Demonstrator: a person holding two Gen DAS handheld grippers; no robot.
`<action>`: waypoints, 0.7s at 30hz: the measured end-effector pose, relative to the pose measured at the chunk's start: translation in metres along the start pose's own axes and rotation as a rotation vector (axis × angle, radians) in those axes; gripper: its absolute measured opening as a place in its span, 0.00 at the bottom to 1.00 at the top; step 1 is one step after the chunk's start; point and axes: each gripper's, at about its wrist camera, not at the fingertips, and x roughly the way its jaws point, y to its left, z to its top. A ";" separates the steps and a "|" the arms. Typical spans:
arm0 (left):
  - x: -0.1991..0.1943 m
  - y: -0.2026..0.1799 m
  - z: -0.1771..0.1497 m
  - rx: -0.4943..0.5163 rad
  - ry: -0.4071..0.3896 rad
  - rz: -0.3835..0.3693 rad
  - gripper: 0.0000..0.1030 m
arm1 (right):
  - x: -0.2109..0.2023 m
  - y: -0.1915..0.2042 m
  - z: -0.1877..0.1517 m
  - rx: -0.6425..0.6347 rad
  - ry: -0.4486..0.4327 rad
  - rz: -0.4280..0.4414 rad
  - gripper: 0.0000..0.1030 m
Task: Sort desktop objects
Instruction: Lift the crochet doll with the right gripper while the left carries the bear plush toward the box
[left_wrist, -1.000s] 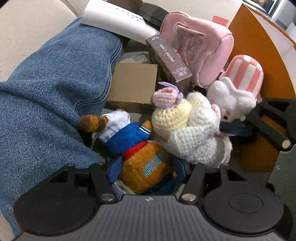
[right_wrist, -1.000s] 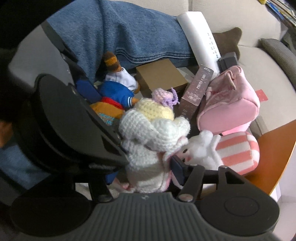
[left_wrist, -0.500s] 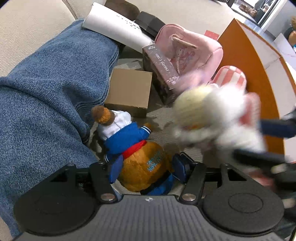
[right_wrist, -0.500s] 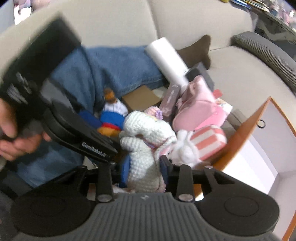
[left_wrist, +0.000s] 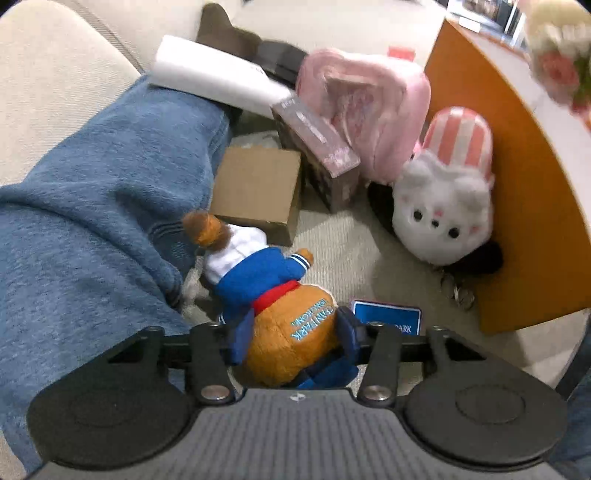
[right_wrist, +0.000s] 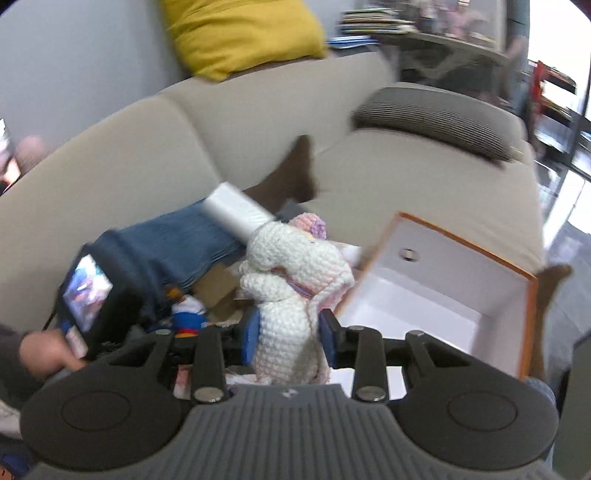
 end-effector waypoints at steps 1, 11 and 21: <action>-0.003 0.003 -0.001 -0.006 -0.007 -0.012 0.50 | 0.000 -0.007 -0.002 0.023 -0.006 -0.013 0.36; -0.035 0.017 -0.024 -0.039 -0.124 -0.177 0.46 | -0.004 -0.057 -0.023 0.251 -0.016 -0.120 0.36; -0.113 -0.010 0.011 0.058 -0.357 -0.498 0.46 | -0.003 -0.101 -0.050 0.475 0.026 -0.142 0.36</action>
